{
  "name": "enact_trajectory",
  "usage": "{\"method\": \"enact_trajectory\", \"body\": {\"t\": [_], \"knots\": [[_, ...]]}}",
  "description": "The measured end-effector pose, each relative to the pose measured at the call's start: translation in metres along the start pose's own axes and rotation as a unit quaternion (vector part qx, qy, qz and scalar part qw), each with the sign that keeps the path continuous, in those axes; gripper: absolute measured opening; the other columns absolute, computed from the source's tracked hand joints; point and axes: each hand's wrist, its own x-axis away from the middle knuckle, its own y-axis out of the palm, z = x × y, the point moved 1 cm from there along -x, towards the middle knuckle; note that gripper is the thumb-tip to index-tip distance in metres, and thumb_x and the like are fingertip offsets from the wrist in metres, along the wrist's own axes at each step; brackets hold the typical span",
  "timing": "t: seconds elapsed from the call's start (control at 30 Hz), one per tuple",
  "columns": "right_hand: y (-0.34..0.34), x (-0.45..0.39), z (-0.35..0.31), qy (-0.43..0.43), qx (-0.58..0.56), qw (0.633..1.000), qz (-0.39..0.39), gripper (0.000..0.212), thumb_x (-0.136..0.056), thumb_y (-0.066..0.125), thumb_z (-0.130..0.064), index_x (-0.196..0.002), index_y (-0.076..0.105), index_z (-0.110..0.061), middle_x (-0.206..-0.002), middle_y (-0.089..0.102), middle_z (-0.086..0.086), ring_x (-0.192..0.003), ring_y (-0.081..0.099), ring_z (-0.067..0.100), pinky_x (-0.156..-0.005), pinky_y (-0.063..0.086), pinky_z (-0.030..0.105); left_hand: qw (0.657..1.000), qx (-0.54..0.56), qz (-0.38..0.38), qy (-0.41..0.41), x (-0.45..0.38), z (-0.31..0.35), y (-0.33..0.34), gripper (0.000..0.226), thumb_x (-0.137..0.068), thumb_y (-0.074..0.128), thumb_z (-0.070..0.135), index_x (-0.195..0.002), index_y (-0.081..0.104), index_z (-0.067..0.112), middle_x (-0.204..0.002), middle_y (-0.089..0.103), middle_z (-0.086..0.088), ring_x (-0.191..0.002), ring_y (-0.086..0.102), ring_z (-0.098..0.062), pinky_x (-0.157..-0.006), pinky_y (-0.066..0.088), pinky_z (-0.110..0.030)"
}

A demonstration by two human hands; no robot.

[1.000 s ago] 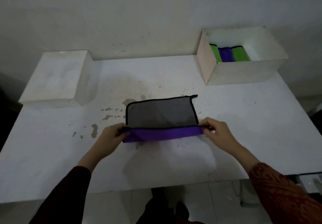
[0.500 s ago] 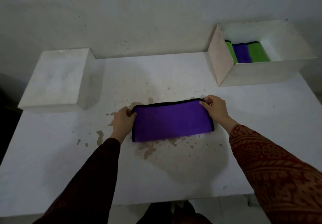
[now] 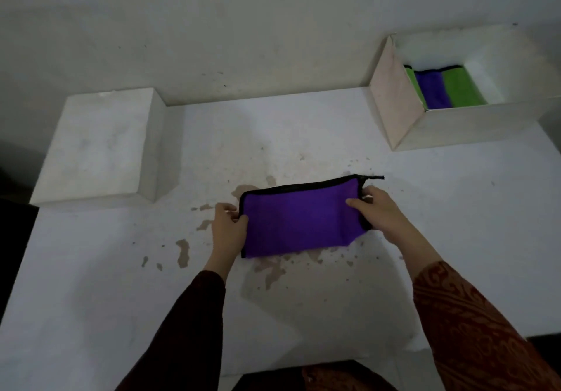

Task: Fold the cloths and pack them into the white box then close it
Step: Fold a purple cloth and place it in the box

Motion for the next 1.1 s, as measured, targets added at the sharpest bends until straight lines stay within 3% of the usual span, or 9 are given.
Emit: {"method": "enact_trajectory", "body": {"t": [0.1, 0.3, 0.47, 0.53, 0.67, 0.8, 0.93, 1.03, 1.1], "knots": [[0.034, 0.021, -0.022, -0.061, -0.01, 0.998, -0.02, 0.01, -0.083, 0.061, -0.015, -0.083, 0.052, -0.019, -0.094, 0.063, 0.014, -0.086, 0.06, 0.026, -0.079, 0.05, 0.041, 1.0, 0.024, -0.003, 0.011, 0.004, -0.008, -0.001, 0.016, -0.084, 0.044, -0.004, -0.093, 0.041, 0.009, -0.08, 0.051, -0.002, -0.07, 0.049, -0.017, -0.057, 0.039, -0.026], [0.125, 0.042, -0.045, -0.15, 0.078, 0.982, -0.087, 0.025, -0.087, 0.059, -0.012, -0.111, 0.054, -0.006, -0.099, 0.063, 0.01, -0.088, 0.057, 0.021, -0.073, 0.041, 0.023, 0.998, 0.039, -0.026, 0.052, 0.003, -0.016, -0.003, 0.017, -0.087, 0.042, 0.0, -0.082, 0.054, 0.011, -0.072, 0.054, -0.004, -0.065, 0.048, -0.02, -0.06, 0.039, -0.034], [0.168, 0.053, -0.042, -0.172, 0.14, 0.959, -0.176, 0.031, -0.091, 0.049, -0.011, -0.12, 0.054, -0.004, -0.119, 0.06, 0.017, -0.109, 0.056, 0.03, -0.095, 0.047, 0.039, 0.997, 0.041, -0.023, 0.055, 0.0, -0.014, -0.003, 0.026, -0.091, 0.054, 0.026, -0.072, 0.053, 0.009, -0.066, 0.055, -0.003, -0.064, 0.051, -0.015, -0.059, 0.039, -0.028], [0.159, 0.055, -0.038, -0.196, 0.128, 0.963, -0.131, 0.029, -0.092, 0.048, -0.013, -0.119, 0.057, -0.009, -0.117, 0.06, 0.012, -0.106, 0.056, 0.026, -0.094, 0.048, 0.037, 0.998, -0.003, -0.025, 0.053, -0.003, -0.016, -0.002, 0.016, -0.088, 0.058, 0.023, -0.079, 0.055, 0.011, -0.074, 0.06, -0.004, -0.072, 0.057, -0.019, -0.061, 0.042, -0.028], [0.12, 0.05, -0.013, -0.188, 0.17, 0.959, 0.124, 0.038, -0.085, 0.058, -0.033, -0.118, 0.051, -0.014, -0.117, 0.055, 0.008, -0.106, 0.052, 0.023, -0.089, 0.047, 0.035, 0.999, 0.0, -0.029, 0.029, -0.005, -0.018, -0.003, 0.009, -0.089, 0.056, 0.017, -0.089, 0.052, 0.009, -0.084, 0.059, -0.005, -0.082, 0.057, -0.023, -0.063, 0.042, -0.026], [0.11, 0.039, -0.004, -0.018, 0.133, 0.991, 0.023, 0.063, -0.075, 0.066, -0.051, -0.121, 0.048, -0.011, -0.114, 0.061, 0.006, -0.101, 0.06, 0.024, -0.08, 0.05, 0.033, 0.997, 0.065, -0.037, 0.0, 0.001, -0.017, -0.006, 0.027, -0.088, 0.059, 0.014, -0.112, 0.048, 0.01, -0.1, 0.06, -0.008, -0.092, 0.059, -0.022, -0.075, 0.051, -0.03], [0.127, 0.049, -0.013, -0.112, 0.136, 0.983, 0.052, 0.036, -0.084, 0.059, -0.019, -0.117, 0.048, -0.008, -0.113, 0.06, 0.012, -0.09, 0.055, 0.019, -0.073, 0.043, 0.027, 0.998, 0.039, -0.043, -0.002, 0.002, -0.016, -0.006, 0.033, -0.085, 0.062, 0.014, -0.117, 0.056, 0.008, -0.106, 0.065, -0.012, -0.097, 0.063, -0.025, -0.089, 0.053, -0.038], [0.15, 0.062, -0.021, -0.209, 0.151, 0.965, 0.043, 0.05, -0.086, 0.05, -0.005, -0.134, 0.035, -0.008, -0.132, 0.045, 0.012, -0.11, 0.049, 0.019, -0.085, 0.043, 0.024, 0.999, 0.039, -0.036, 0.006, 0.001, -0.013, -0.008, 0.029, -0.089, 0.057, 0.015, -0.116, 0.058, 0.007, -0.105, 0.066, -0.012, -0.095, 0.063, -0.025, -0.084, 0.053, -0.036], [0.168, 0.068, -0.023, -0.225, 0.187, 0.955, -0.049, 0.066, -0.09, 0.044, -0.006, -0.147, 0.011, -0.007, -0.156, 0.015, 0.011, -0.142, 0.021, 0.024, -0.113, 0.028, 0.032, 0.998, 0.049, -0.027, 0.001, 0.0, -0.01, -0.008, 0.024, -0.094, 0.047, 0.02, -0.108, 0.062, 0.007, -0.098, 0.065, -0.011, -0.09, 0.063, -0.029, -0.076, 0.051, -0.034]]}}
